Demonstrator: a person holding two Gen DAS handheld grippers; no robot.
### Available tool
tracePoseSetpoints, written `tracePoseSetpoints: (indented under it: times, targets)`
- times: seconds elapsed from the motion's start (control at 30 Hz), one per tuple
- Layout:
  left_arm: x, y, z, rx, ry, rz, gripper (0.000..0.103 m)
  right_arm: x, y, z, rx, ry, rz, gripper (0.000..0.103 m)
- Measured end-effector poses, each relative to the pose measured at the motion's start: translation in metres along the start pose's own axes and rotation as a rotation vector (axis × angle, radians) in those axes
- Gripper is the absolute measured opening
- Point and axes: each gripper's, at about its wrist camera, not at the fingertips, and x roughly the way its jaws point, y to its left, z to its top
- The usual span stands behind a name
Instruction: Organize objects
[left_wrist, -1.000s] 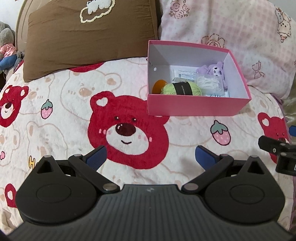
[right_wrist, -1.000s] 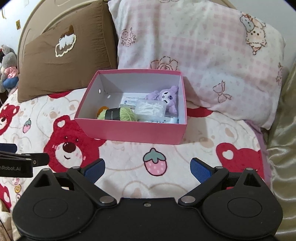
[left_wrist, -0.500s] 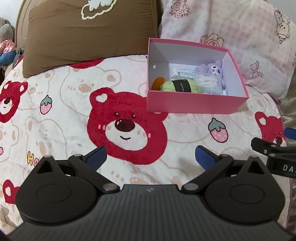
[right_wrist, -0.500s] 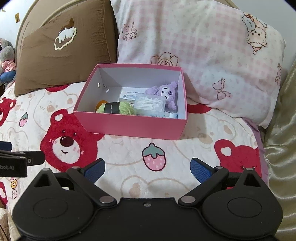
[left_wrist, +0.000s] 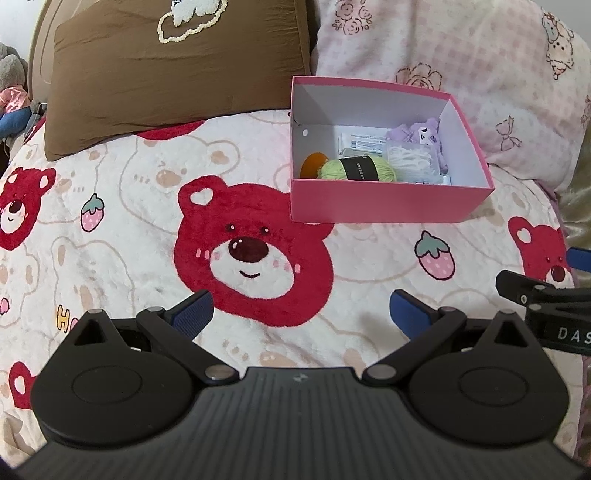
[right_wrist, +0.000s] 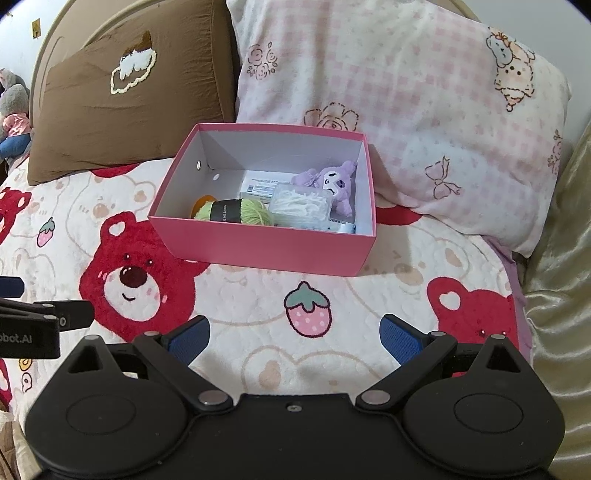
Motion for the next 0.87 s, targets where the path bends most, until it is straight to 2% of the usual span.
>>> tracePoseSetpoints:
  times: [0.87]
  targets:
    - [0.0016,0.0014,0.0009,0.004,0.009,-0.010,0.103,-0.0023,-0.0046,-0.0004,-0.003,-0.005,-0.003,0.100]
